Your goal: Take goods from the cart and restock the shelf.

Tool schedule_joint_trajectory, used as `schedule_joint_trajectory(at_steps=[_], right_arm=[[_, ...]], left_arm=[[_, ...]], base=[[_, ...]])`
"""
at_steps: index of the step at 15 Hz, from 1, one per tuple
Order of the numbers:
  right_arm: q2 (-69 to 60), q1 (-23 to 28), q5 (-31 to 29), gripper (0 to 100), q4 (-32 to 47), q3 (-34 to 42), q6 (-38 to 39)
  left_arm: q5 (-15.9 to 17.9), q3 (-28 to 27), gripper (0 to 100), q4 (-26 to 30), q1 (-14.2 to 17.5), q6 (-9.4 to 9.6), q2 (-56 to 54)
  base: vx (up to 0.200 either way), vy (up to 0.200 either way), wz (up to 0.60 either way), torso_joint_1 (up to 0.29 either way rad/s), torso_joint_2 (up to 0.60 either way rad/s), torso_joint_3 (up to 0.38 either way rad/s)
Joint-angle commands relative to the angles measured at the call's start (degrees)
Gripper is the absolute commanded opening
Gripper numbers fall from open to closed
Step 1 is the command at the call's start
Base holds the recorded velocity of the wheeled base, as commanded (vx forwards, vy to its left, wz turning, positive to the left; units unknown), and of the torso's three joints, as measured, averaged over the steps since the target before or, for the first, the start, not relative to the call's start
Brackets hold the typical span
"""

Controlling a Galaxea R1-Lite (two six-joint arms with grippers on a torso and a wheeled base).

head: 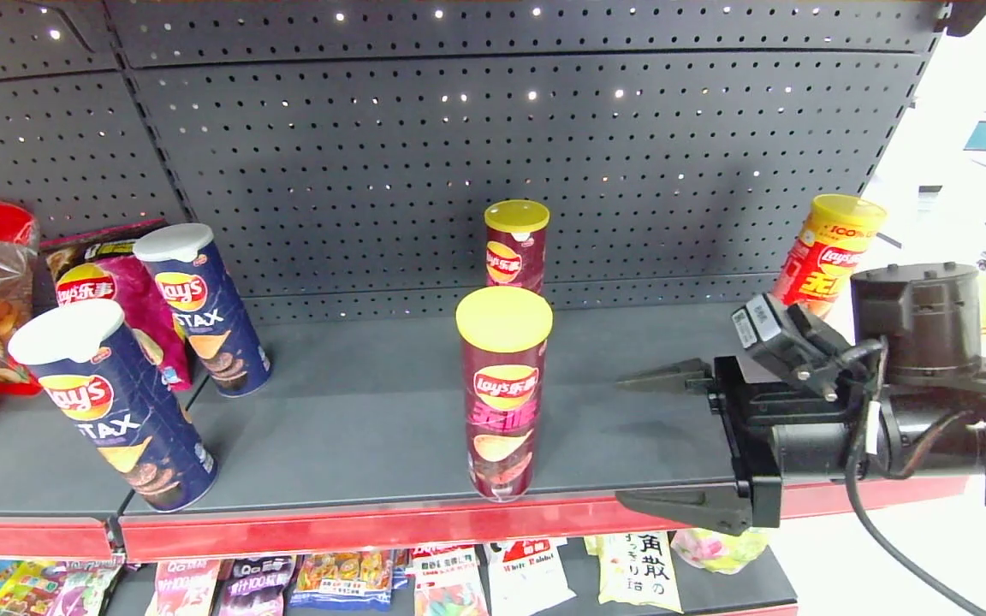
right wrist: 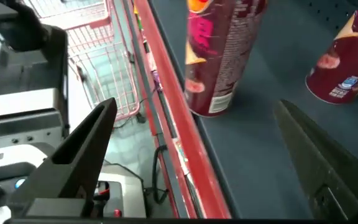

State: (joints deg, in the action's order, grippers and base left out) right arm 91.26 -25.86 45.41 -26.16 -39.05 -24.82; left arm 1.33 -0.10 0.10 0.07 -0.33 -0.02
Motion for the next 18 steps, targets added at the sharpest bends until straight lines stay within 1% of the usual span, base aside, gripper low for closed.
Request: schedule_joint_trajectory(at_steps=[1,2,4,8,14,15,18], right_arm=[[3.5,-1.0,-0.1,100,0.0,-1.5,-0.1],[4.4,-1.1,-0.3,100,0.0,-2.0,-0.1],[5.5,-1.6,-3.0,100,0.0,-2.8,0.2],[8.8,-2.7,-3.2,100,0.0,-7.3,0.7],[11.0,-4.5,-3.3,100,0.0,-8.0,0.7],[12.7,-5.2,-3.5,100,0.0,-9.9,0.7],[15.3,-6.0,-5.9,100,0.1,-12.8,0.7]], left_arm=[[0.0,0.0,100,0.0,0.1,-0.02,0.0],[0.0,0.0,100,0.0,0.0,-0.02,0.0],[0.1,0.0,100,0.0,0.0,-0.02,0.0],[0.0,0.0,100,0.0,0.0,-0.02,0.0],[0.0,0.0,100,0.0,0.0,-0.02,0.0],[0.0,0.0,100,0.0,0.0,-0.02,0.0],[0.0,0.0,100,0.0,0.0,-0.02,0.0]], base=[[0.0,0.0,0.0,0.0,0.0,0.0],[0.0,0.0,0.0,0.0,0.0,0.0],[0.0,0.0,0.0,0.0,0.0,0.0],[0.0,0.0,0.0,0.0,0.0,0.0],[0.0,0.0,0.0,0.0,0.0,0.0],[0.0,0.0,0.0,0.0,0.0,0.0],[0.0,0.0,0.0,0.0,0.0,0.0]])
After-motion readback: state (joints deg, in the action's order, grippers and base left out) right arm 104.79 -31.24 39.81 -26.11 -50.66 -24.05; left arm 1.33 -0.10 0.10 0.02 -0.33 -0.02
